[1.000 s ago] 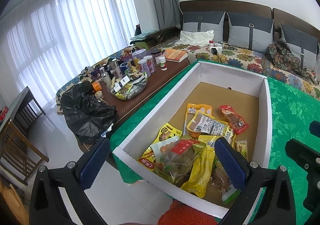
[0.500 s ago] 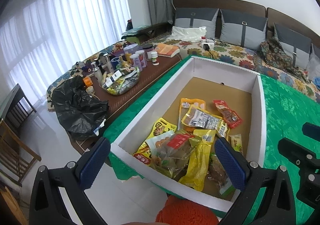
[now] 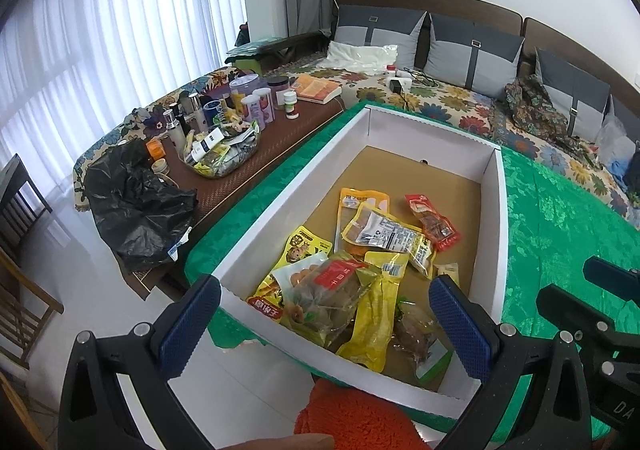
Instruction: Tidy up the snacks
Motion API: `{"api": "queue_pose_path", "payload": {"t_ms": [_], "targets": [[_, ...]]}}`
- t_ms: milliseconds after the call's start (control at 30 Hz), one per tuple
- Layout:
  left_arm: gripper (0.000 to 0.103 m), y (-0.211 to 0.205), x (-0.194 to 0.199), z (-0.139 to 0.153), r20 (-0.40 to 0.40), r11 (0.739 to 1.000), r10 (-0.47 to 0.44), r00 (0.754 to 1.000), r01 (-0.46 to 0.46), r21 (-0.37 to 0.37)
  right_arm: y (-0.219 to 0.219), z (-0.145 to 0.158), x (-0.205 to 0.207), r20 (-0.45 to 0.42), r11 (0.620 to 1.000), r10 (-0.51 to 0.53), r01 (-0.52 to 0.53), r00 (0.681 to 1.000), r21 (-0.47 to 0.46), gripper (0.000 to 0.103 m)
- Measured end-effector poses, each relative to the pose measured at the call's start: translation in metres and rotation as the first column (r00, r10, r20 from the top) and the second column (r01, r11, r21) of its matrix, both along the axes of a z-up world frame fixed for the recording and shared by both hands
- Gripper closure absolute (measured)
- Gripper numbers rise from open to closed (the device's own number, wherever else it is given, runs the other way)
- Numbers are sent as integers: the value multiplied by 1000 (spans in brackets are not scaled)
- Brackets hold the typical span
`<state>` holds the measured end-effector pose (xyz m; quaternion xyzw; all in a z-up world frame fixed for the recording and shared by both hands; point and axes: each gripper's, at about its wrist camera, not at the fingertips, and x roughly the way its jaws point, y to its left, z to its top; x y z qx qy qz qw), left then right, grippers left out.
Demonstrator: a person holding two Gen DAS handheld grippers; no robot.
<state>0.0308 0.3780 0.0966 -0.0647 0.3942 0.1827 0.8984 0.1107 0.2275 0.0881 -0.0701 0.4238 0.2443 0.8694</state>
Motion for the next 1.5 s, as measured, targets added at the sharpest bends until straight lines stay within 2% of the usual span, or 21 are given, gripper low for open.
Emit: {"api": "queue_pose_path", "payload": {"t_ms": [633, 900, 1167, 1500], "targets": [[0, -5, 2, 0, 16, 1000, -13, 1000, 13, 0, -3, 0, 6, -8, 1000, -10, 10, 1000, -13, 29], [0, -8, 2, 2, 21, 999, -15, 1000, 14, 31, -2, 0, 7, -6, 1000, -10, 10, 1000, -14, 29], [0, 0, 2, -2, 6, 1000, 5, 1000, -5, -2, -3, 0, 9, -4, 1000, -11, 11, 1000, -17, 29], [0, -7, 2, 1, 8, 1000, -20, 1000, 20, 17, -1, 0, 7, -2, 1000, -4, 4, 1000, -25, 29]]}}
